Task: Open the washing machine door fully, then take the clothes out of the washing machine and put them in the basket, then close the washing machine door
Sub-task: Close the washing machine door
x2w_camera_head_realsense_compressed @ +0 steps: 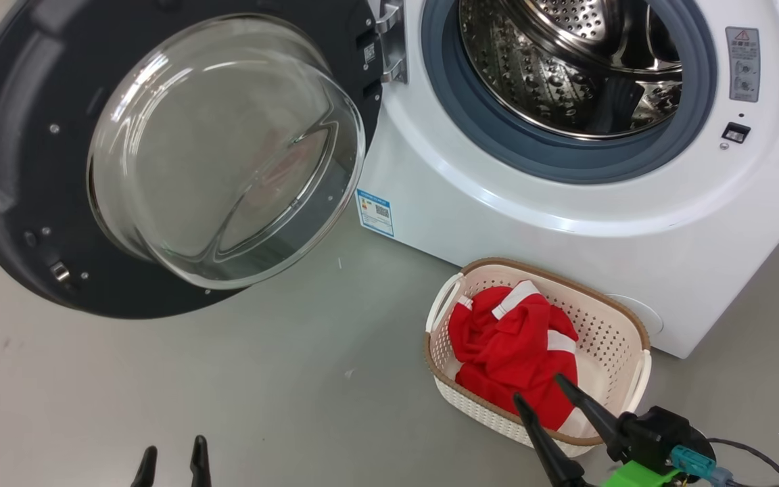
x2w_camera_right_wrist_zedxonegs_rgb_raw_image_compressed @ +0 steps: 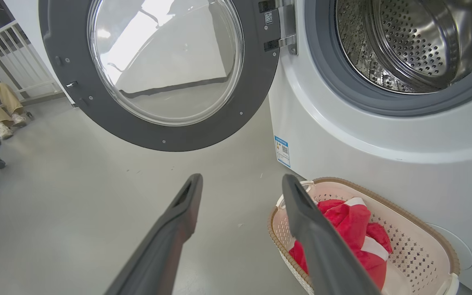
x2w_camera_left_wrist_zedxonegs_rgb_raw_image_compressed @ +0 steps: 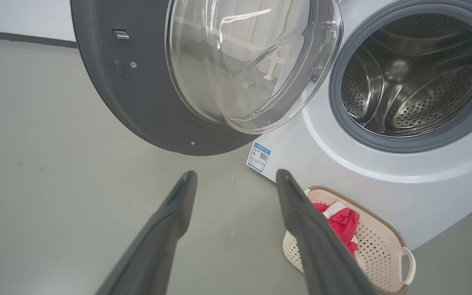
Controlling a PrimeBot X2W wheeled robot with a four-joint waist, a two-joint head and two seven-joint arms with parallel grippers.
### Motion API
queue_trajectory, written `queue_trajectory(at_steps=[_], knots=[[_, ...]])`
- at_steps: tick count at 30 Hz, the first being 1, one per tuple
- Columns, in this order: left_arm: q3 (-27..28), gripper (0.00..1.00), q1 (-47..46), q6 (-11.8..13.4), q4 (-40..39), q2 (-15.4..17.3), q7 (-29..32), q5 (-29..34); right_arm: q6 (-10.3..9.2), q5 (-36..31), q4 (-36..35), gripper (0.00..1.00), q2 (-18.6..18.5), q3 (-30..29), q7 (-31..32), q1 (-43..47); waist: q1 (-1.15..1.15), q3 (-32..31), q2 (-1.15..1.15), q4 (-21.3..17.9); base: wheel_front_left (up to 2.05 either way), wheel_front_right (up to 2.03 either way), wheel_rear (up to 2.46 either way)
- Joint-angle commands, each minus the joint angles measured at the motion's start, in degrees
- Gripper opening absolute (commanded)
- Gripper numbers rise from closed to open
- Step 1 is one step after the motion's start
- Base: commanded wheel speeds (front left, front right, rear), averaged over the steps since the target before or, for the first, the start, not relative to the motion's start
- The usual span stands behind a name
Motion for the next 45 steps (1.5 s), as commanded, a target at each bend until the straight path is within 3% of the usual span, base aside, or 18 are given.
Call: queue_trajectory(at_steps=[1,10,11,12,13,21,25,29,34,41,45], knots=[[2.0,1.00,-0.3,0.6,-1.7,0.2,-0.3,-0.7,0.26,1.0,-0.9,1.00,-0.6,1.6,-0.4,-2.5,0.00,0.2,0.00,0.2,0.00,0.00,0.00],[2.3,0.98,-0.2,0.6,-3.0,0.2,-0.3,-1.7,0.26,1.8,-0.2,1.00,-0.7,2.4,-0.4,-3.2,0.00,0.0,0.00,0.1,0.00,0.00,0.00],[2.5,0.62,-0.4,0.4,-3.4,0.2,-0.3,-2.1,0.26,1.8,-0.2,1.00,-0.6,2.3,-0.4,-3.0,0.00,-0.1,0.00,0.0,0.00,0.00,0.00],[2.9,0.13,-0.7,-0.1,-4.0,0.2,-0.3,-2.7,0.26,1.7,-0.3,1.00,-0.5,2.0,-0.4,-2.8,0.00,-0.1,0.00,0.0,0.00,0.00,0.00],[3.4,0.00,-1.2,-0.5,-4.9,0.2,-0.3,-2.9,0.26,1.6,-0.5,1.00,-0.4,1.7,-0.4,-2.5,0.00,-0.2,0.00,-0.1,0.00,0.00,0.00],[13.1,0.00,-11.0,-5.3,-14.7,0.9,-0.3,1.2,0.26,0.6,-1.6,1.00,1.6,-1.7,-0.4,1.1,0.00,-0.6,0.00,-0.6,0.00,0.00,0.00],[17.0,0.00,-19.6,-6.3,-16.5,6.0,-0.3,1.3,0.26,0.1,-2.2,1.00,2.5,-3.1,-0.4,2.5,0.00,-0.5,0.00,-0.8,0.00,0.00,0.00],[18.7,0.00,-29.6,-6.5,-14.2,13.4,-0.3,-1.3,0.26,-0.5,-2.7,1.00,3.2,-3.9,-0.4,3.1,0.00,0.0,0.00,-1.0,0.00,0.00,0.00],[16.7,0.00,-41.1,-6.5,-6.4,23.6,-0.3,-6.6,0.26,-1.3,-3.3,1.00,3.7,-5.1,-0.4,3.6,0.00,1.1,0.00,-1.3,0.00,0.00,0.00],[12.5,0.00,-53.1,-6.5,14.1,32.9,-0.1,-19.3,0.26,-2.3,-3.5,1.00,3.6,-5.2,-0.4,2.9,0.00,3.8,0.00,-2.6,0.00,0.00,0.00],[9.7,0.00,-58.9,-6.5,26.1,35.8,3.6,-28.2,0.26,-2.8,-3.5,1.00,3.2,-5.2,-0.4,2.1,0.00,5.7,0.00,-2.9,0.00,0.00,0.00]])
